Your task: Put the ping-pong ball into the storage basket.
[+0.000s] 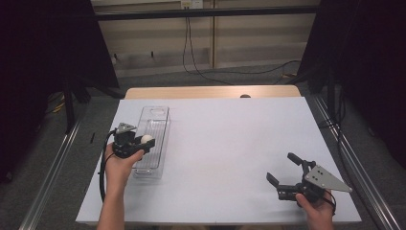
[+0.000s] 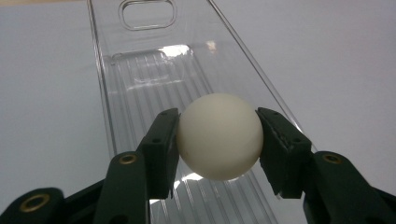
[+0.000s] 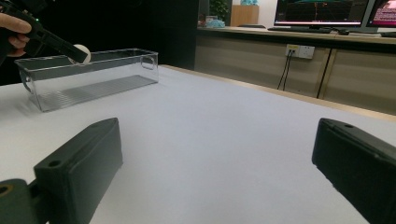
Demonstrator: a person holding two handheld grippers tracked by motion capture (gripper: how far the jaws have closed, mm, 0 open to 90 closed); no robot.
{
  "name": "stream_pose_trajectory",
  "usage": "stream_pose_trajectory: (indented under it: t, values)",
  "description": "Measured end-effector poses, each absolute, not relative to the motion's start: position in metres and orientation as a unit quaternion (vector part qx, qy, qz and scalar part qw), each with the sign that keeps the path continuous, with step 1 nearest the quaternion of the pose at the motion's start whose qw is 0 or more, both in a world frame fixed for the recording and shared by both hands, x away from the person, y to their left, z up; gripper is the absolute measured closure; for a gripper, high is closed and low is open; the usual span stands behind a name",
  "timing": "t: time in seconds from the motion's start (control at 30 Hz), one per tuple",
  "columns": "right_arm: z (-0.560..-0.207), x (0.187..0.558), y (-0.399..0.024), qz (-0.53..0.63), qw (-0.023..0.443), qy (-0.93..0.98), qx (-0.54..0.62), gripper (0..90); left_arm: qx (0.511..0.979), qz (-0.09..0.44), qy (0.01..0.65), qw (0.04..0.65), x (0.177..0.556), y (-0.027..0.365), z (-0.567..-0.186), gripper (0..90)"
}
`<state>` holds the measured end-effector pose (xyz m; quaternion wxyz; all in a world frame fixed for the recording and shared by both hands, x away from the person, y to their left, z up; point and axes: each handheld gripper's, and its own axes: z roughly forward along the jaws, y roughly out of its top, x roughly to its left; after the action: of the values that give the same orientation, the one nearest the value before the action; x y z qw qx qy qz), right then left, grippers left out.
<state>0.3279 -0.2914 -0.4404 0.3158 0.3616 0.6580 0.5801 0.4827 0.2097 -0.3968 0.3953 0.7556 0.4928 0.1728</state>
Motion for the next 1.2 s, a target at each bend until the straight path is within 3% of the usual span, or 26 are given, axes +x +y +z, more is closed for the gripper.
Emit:
stream_pose_trajectory:
  t: [0.7,1.2]
  values:
    - [-0.4404,0.3280,-0.2917,0.581,0.317,0.656,0.364,1.3,0.754,0.186,0.499,0.384,0.4848,0.2092,-0.4026,50.6]
    - [-0.4402,0.3285,-0.2908,0.581,0.316,0.657,0.362,1.3,0.753,0.196,0.490,0.392,0.4818,0.2083,-0.3990,41.4]
